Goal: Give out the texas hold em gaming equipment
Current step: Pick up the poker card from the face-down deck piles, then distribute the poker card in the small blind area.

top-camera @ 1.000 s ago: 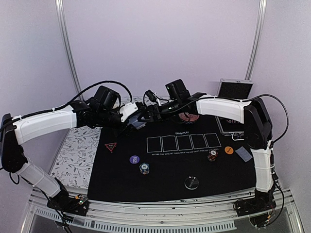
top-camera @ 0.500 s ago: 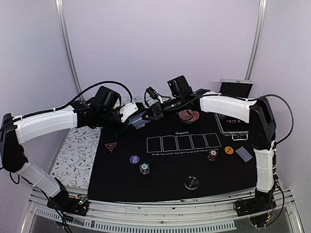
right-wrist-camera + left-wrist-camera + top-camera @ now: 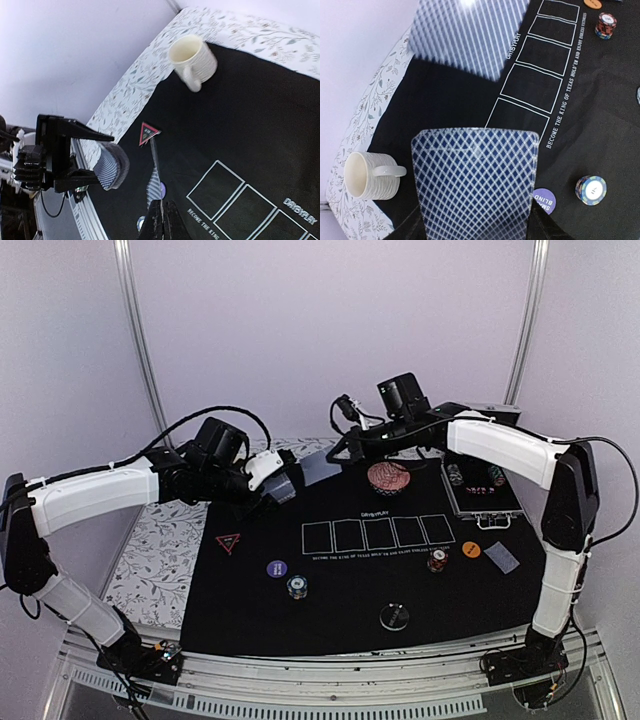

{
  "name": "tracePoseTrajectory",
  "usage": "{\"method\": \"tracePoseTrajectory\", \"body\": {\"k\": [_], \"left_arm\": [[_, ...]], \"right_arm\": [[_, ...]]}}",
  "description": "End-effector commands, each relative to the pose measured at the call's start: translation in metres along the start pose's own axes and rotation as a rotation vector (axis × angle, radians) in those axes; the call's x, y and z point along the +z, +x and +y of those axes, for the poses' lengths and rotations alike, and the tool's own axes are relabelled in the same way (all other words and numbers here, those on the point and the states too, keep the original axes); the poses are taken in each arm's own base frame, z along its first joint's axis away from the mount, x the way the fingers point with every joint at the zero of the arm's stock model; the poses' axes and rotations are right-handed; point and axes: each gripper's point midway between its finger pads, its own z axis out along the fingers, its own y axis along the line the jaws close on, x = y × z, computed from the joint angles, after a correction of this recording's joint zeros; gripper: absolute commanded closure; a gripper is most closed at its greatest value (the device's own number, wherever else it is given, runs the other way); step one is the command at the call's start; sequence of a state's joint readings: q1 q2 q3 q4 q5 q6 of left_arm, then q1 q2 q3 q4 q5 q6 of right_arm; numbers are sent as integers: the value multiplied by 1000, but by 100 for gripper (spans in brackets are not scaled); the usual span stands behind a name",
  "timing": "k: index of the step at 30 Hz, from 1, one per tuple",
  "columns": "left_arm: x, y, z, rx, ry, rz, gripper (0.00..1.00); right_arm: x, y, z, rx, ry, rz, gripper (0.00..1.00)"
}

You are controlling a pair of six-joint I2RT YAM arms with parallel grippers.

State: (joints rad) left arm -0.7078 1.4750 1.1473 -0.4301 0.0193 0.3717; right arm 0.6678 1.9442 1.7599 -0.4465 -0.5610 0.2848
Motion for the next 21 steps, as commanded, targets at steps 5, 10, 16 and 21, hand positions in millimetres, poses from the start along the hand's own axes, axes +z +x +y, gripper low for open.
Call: {"method": "tracePoseTrajectory", "body": {"k": [5,10,16,21], "left_arm": [[-10,-18,17,-31,-76,-52,47],[-12,-20,26,-58,-102,-59,47],[-13,-20,29,-68,-112,-59,47],[-13,-20,29,-66,-109,-60,47]], "right_arm": [[-51,-9,-80,253,108,-203,98],[42,22,-60,326,-73,-66,98],[113,36,-46,466,-240,-45,98],[177,74,-33,564,-293,64,98]]}}
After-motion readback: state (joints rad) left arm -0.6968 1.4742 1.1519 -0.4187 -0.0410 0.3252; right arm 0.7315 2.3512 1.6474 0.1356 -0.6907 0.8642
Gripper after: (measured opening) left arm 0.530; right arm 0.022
